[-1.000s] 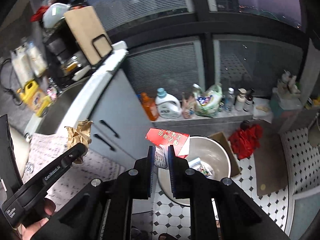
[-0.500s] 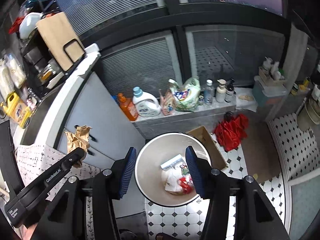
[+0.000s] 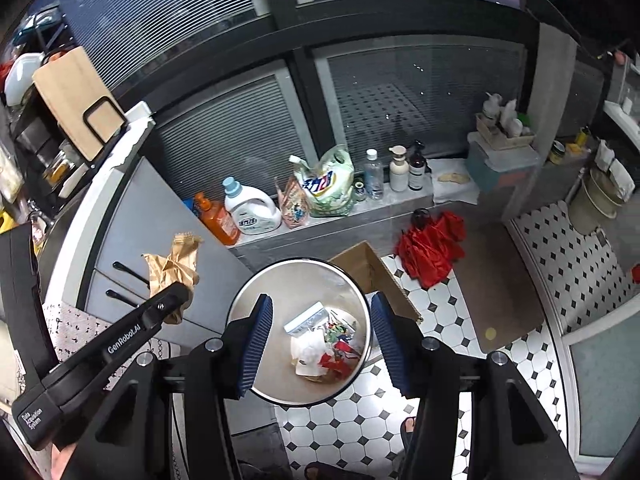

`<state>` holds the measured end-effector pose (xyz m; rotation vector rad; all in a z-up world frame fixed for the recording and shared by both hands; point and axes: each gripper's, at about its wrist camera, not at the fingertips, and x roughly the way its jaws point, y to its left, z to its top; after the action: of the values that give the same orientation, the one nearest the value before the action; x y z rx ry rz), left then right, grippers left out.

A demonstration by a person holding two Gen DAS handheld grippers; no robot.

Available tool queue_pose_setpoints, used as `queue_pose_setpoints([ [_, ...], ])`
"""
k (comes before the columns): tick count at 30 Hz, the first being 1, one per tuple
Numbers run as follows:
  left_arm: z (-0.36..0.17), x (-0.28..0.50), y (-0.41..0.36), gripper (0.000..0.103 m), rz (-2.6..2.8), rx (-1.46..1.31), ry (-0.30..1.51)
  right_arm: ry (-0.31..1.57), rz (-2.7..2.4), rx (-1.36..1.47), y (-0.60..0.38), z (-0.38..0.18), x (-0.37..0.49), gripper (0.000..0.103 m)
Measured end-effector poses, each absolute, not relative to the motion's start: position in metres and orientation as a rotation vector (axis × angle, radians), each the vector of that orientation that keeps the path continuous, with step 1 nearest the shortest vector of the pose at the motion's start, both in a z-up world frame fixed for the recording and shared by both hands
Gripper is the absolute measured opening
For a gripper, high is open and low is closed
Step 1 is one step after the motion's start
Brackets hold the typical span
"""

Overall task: Collect trash
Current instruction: 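Open the right tool then the left tool to drop both into the bin, then move both tools back to the foil trash on the counter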

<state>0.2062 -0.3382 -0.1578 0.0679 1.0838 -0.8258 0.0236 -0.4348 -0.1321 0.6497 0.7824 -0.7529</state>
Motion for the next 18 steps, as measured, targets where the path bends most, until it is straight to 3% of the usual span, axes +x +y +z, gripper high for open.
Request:
queue_pose_setpoints([
  [3, -0.157, 0.207, -0.342, 0.050, -0.847, 0.043, 1.095, 0.779, -0.759, 0.658, -0.440, -0.134, 0.019, 0.051],
  [18, -0.135, 0.235, -0.287, 0.060, -0.703, -0.015, 1.034, 0.766, -0.643, 0.623, -0.422, -0.118, 0.053, 0.051],
])
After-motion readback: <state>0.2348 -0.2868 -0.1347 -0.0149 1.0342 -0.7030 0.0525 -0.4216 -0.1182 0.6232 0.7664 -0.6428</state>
